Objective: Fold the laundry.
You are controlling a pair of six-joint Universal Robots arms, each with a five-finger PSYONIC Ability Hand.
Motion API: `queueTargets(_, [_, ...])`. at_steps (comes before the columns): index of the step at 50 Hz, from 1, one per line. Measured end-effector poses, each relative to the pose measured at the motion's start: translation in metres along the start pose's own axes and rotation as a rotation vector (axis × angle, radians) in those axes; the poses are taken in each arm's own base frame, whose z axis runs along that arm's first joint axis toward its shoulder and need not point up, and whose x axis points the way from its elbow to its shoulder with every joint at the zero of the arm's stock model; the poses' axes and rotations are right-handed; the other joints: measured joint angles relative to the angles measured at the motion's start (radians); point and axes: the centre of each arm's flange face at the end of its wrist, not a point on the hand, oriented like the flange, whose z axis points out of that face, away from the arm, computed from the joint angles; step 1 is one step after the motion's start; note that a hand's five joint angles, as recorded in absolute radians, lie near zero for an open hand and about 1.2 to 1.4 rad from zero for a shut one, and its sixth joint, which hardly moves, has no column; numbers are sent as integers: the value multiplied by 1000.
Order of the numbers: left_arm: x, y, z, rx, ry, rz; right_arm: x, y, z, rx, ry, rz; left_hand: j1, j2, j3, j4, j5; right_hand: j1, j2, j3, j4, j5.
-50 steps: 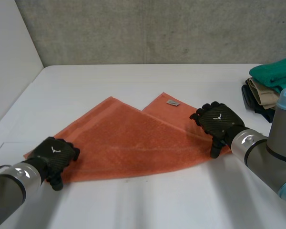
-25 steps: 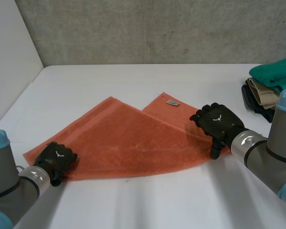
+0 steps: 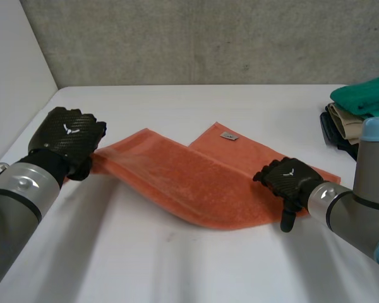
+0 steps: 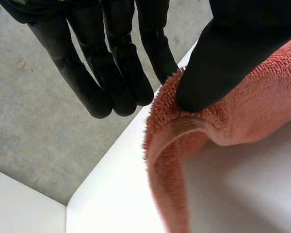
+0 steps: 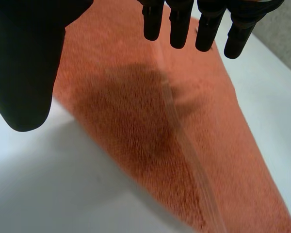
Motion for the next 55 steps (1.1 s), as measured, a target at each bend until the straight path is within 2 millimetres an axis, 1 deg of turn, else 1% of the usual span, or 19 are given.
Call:
queueTargets(4, [-2,-2,1,-9,0,-5,5,11,11,-18,22,-27,0,0,0,0,0,23,50,48,49,40])
queueTargets(6, [-3,-3,2,-9,-1,-5,7,17,17,-17,40,-46,0,0,0,0,0,132,160,159,158,151])
queueTargets(9, [-4,-5,2,-7,-3,-4,14,23,28,-5,80,-79,0,0,0,0,0,453,458,451,450,440])
queueTargets(11, [-5,-7,2,-1,-6,-2,18,26,34,9,112,-93,0,0,0,0,0,775,817,799,799,770])
queueTargets(12, [-6,-8,2,1,-7,-2,20,26,35,15,123,-96,0,0,0,0,0,843,900,882,885,867])
queueTargets(17, [-10,-16,-2,20,-19,0,31,16,33,71,197,-73,0,0,0,0,0,848,963,970,980,922])
queueTargets(22, [-22,-34,-13,59,-48,-1,52,-22,5,212,276,-16,0,0,0,0,0,848,963,971,980,922])
queueTargets(28, [-44,-66,-33,143,-106,-16,79,-79,-43,362,327,9,0,0,0,0,0,848,963,971,980,923])
queueTargets(30, [-53,-81,-43,187,-130,-28,91,-100,-62,396,342,20,0,0,0,0,0,848,963,974,981,923])
queueTargets(33, [-64,-99,-54,240,-153,-47,106,-124,-81,427,358,36,0,0,0,0,0,848,963,974,984,931])
queueTargets(37, [-74,-114,-60,276,-166,-70,123,-148,-89,451,372,45,0,0,0,0,0,848,963,974,984,931])
queueTargets(39, [-75,-115,-60,277,-167,-73,125,-151,-89,452,373,45,0,0,0,0,0,848,963,974,984,931])
queueTargets(40, [-77,-115,-52,265,-163,-83,133,-159,-80,456,375,44,0,0,0,0,0,848,963,974,984,931])
queueTargets(42, [-77,-110,-38,235,-153,-90,137,-163,-68,454,376,40,0,0,0,0,0,848,963,974,984,931])
queueTargets(46, [-72,-87,-2,141,-117,-107,140,-161,-28,439,381,23,0,0,0,0,0,848,963,974,984,931])
queueTargets(49, [-61,-66,24,68,-75,-130,137,-156,5,443,380,0,0,0,0,0,0,848,963,974,984,931])
queueTargets(53, [-39,-35,59,-37,-8,-176,125,-144,59,492,394,-48,0,0,0,0,0,848,962,974,984,931])
queueTargets(54, [-34,-28,66,-61,5,-186,122,-141,72,512,404,-60,0,0,0,0,0,839,943,947,955,924])
queueTargets(55, [-28,-20,73,-89,18,-199,118,-138,88,540,421,-75,0,0,0,0,0,734,828,832,841,808])
